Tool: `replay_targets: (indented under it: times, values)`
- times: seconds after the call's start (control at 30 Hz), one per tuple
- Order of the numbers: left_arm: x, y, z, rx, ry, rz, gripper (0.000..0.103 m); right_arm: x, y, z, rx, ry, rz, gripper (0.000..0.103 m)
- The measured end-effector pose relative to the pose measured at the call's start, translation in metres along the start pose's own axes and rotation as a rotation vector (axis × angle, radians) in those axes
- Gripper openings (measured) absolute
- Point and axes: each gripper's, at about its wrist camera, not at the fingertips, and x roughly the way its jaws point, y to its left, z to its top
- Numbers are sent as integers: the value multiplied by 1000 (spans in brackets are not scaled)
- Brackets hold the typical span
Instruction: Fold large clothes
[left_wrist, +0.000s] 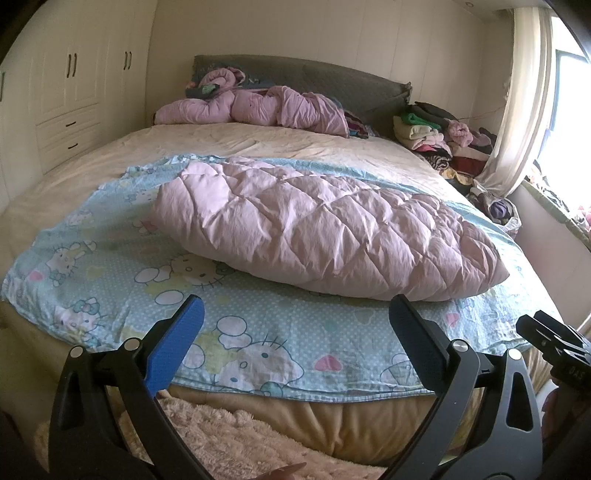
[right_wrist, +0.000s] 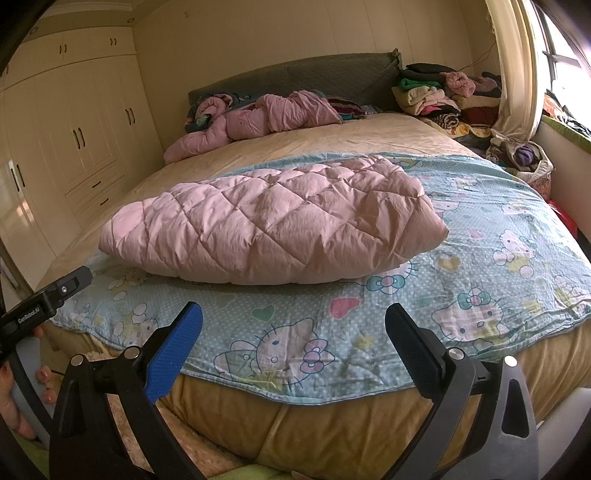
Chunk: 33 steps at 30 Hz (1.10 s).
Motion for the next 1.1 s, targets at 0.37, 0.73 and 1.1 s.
replay_targets:
  times: [0.37,0.73,1.1]
  values:
    - [0,0,1,1,0,0,94,0,1,0,-3,0,1,99]
    - [-1,3,-1,7,7,-1,94,1,3,-1,-8,2,0,99]
    - [1,10,-5,21,36,24,94,3,4,0,-20,7,4,99]
